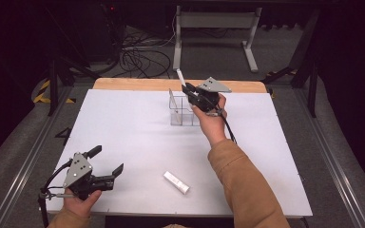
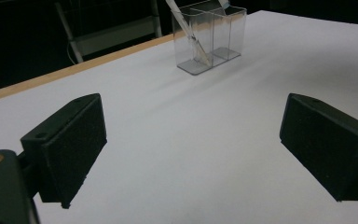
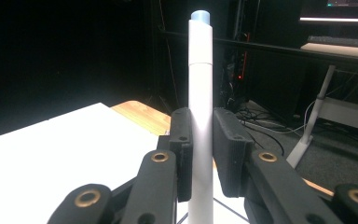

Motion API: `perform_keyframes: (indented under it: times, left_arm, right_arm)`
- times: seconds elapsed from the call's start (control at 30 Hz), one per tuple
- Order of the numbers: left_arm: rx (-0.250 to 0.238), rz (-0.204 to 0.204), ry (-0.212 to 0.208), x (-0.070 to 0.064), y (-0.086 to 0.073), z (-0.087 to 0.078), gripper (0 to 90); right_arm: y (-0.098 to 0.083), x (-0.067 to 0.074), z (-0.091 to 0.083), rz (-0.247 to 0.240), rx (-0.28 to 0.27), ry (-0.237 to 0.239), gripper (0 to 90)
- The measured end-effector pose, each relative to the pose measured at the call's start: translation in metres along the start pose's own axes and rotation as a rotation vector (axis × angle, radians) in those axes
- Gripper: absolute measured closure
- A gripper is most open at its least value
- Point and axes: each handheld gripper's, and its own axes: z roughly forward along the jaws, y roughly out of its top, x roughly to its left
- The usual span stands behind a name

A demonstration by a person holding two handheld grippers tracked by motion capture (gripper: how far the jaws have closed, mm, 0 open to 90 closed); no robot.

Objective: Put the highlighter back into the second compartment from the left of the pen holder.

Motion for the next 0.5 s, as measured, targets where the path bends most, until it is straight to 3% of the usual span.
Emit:
perform_keyframes:
  times: [0.4,0.5]
  left_arm:
    - [-0.001,0.004,0.002,0.0008,0.0001,-0.0007,7.8]
    - [-0.001,0.001,0.002,0.0007,0.0,-0.0006,7.8]
  right_arm:
    - [-0.0072,-0.0007,0.0064,0.014,0.03,-0.003,77.6]
    - [-0.0071,-0.0007,0.0054,0.028,0.035,-0.033,64.9]
